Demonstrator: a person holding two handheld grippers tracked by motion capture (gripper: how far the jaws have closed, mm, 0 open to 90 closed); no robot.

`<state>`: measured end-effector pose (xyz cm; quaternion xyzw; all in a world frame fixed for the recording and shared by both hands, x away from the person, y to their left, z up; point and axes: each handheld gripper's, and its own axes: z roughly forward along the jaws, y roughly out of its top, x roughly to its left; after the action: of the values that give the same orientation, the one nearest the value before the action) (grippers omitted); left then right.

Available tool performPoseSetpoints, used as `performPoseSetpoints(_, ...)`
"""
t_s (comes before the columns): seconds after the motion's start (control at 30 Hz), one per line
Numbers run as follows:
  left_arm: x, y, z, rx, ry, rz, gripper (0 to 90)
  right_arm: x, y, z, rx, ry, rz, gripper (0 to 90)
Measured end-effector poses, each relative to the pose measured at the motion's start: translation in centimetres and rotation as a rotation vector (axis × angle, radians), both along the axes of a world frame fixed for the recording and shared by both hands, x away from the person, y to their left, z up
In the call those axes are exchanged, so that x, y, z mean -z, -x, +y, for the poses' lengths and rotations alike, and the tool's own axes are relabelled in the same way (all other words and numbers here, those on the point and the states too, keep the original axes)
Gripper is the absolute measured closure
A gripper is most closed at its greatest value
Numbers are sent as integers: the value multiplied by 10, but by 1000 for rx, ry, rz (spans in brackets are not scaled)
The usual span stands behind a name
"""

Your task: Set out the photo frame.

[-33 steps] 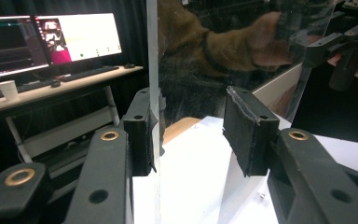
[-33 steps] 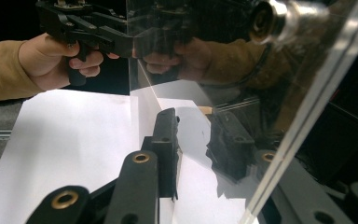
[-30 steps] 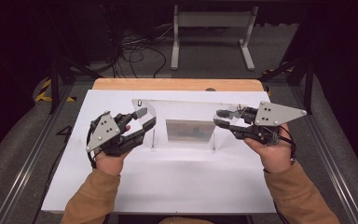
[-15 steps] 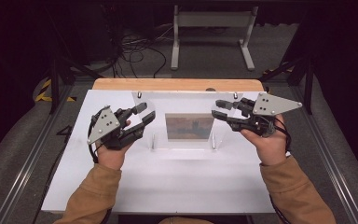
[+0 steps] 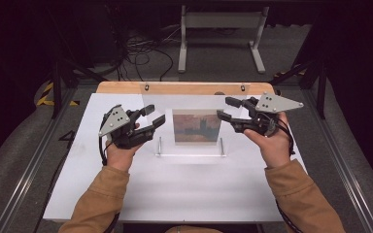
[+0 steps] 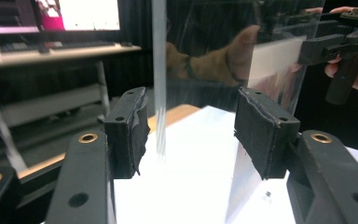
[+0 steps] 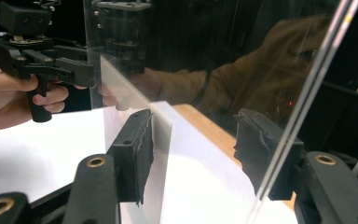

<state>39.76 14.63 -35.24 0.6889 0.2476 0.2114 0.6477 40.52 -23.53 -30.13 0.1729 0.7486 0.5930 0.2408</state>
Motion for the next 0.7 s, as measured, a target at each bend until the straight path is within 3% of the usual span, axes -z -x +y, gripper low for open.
performPoseSetpoints(0.2, 10, -6, 1, 12, -20, 52, 444, 14, -10, -1, 15, 6, 52, 416)
performPoseSetpoints(0.43, 19, -10, 1, 5, 16, 72, 435, 25, -18, 2, 25, 10, 82, 398)
performPoseSetpoints(0.6, 20, -11, 0, -6, 7, 75, 442, 27, -22, 4, 27, 15, 88, 397)
performPoseSetpoints(0.7, 22, -13, -1, -26, -23, 77, 444, 30, -25, 4, 41, 21, 96, 398)
